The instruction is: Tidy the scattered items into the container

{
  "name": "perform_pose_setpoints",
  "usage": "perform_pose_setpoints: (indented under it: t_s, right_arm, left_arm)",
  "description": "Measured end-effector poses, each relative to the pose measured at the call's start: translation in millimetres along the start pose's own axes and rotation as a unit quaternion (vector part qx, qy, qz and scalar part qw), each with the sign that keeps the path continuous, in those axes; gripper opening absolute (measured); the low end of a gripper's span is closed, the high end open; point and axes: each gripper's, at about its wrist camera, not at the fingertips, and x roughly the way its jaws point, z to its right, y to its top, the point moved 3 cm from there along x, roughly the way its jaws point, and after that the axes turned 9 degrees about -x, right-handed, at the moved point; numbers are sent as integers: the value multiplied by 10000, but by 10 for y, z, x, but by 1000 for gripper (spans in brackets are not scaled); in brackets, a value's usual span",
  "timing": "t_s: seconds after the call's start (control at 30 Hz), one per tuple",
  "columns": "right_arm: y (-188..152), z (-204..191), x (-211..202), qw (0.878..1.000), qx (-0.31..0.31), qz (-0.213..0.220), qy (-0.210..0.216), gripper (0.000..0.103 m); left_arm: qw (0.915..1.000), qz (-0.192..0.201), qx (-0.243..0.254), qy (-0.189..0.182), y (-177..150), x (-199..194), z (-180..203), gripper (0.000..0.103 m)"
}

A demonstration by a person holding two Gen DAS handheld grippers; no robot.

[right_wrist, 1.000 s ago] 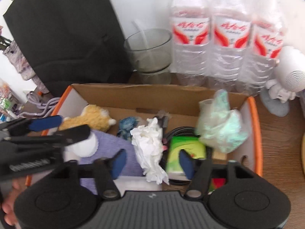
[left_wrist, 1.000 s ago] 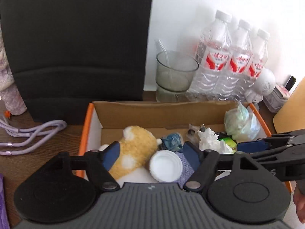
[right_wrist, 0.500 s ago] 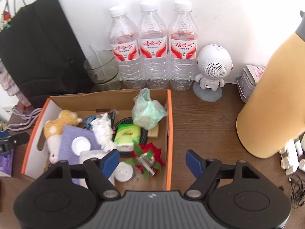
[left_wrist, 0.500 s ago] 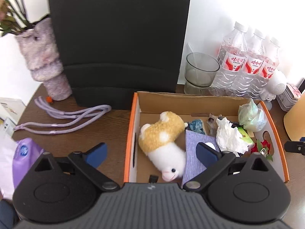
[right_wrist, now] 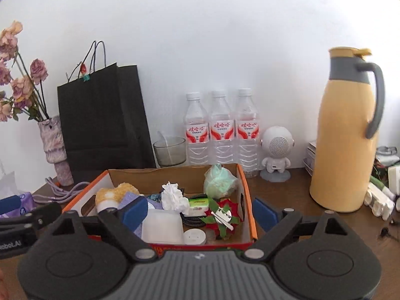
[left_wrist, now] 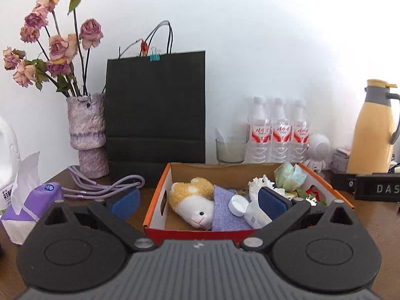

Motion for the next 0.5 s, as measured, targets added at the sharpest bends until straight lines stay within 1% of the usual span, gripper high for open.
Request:
perform_pose_setpoints:
  t_s: [0.07,0.13,0.2,0.27,0.4,0.47,0.5]
  right_arm:
    - [-127,-4,-124,9999,138,29,-19,90]
    - [-267,-60,-310,10000,46,-35,17,90]
    - [-438,-129,-600,9999,-107,-34,-52,90]
    - [-624,-192,-949,9997,-242,-9,-44,91]
    - [-1037,-214,-1679,9997,-231,-20,-8,94]
    - [-1210,-225,-1959,9992,-377,-42,-97,95]
    - [-1287,-236,-2074,9987,-477,-74,-172,95]
  left_arm:
    - [9999,110,70,-41,-61,-145,14,103]
    - [9999,66,132,-31,-142,-325,-2,103]
    - [9997,-51,240,-41,-276,-600,-54,103]
    - [9994,-198,281,-89,-466,-961,-140,103]
    - [9986,-496,5,-177,-877,-1636,-299,103]
    - [9976,-654,119,-209,-1037,-1890,-339,103]
    - [9971,-716,216,-169,-1087,-1978,-357,103]
